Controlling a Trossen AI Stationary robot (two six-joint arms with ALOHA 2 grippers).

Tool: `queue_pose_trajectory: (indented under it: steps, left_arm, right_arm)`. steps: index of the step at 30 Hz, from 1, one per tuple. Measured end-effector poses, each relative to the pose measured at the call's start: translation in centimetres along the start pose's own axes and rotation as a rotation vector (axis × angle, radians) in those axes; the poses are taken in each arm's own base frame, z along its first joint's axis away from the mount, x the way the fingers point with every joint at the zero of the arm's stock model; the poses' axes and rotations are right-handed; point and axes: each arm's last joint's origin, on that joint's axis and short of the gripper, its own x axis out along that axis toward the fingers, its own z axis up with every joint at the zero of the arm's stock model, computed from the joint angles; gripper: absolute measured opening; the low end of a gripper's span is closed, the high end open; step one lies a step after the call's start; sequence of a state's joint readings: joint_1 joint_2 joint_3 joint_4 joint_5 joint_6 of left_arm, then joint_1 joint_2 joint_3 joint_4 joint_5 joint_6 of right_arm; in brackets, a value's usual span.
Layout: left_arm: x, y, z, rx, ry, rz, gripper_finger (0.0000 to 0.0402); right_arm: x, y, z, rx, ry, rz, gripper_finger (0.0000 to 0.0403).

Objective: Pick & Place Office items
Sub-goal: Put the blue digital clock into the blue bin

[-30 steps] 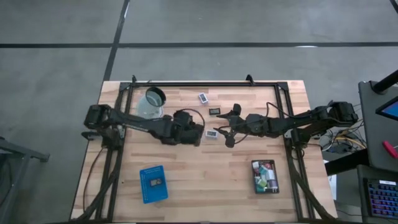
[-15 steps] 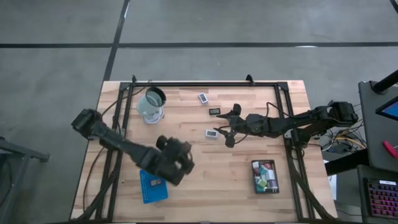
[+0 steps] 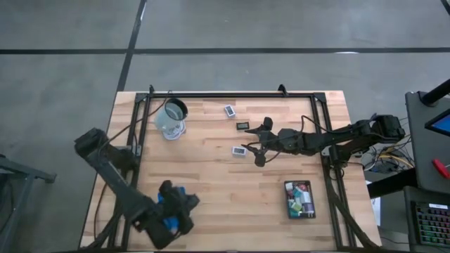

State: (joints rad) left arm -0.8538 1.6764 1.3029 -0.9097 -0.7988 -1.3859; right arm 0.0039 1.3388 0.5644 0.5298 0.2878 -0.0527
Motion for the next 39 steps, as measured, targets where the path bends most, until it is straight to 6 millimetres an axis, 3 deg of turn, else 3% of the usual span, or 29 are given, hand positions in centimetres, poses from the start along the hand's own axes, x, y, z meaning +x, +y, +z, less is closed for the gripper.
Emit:
queue_pose_trajectory:
  steps: [6,11,22,39]
  left_arm:
    - [-2.0,0.6,-2.3,-0.019,0.113,0.012,0.0163]
    - [-2.5,1.2,-3.8,-0.058,0.169,0.035,0.0164]
    - [0.5,3.4,-7.8,-0.162,0.309,0.069,0.0162]
    - [3.0,5.0,-10.5,-0.274,0.387,0.004,0.0164]
  right_arm:
    - [0.0,0.0,0.0,0.000,0.000,0.000,0.0274]
    - [0.0,0.0,0.0,0.000,0.000,0.000,0.0274]
    - [0.0,0.0,0.0,0.000,0.000,0.000,0.0274]
    - [0.0,0.0,0.0,0.000,0.000,0.000,0.0274]
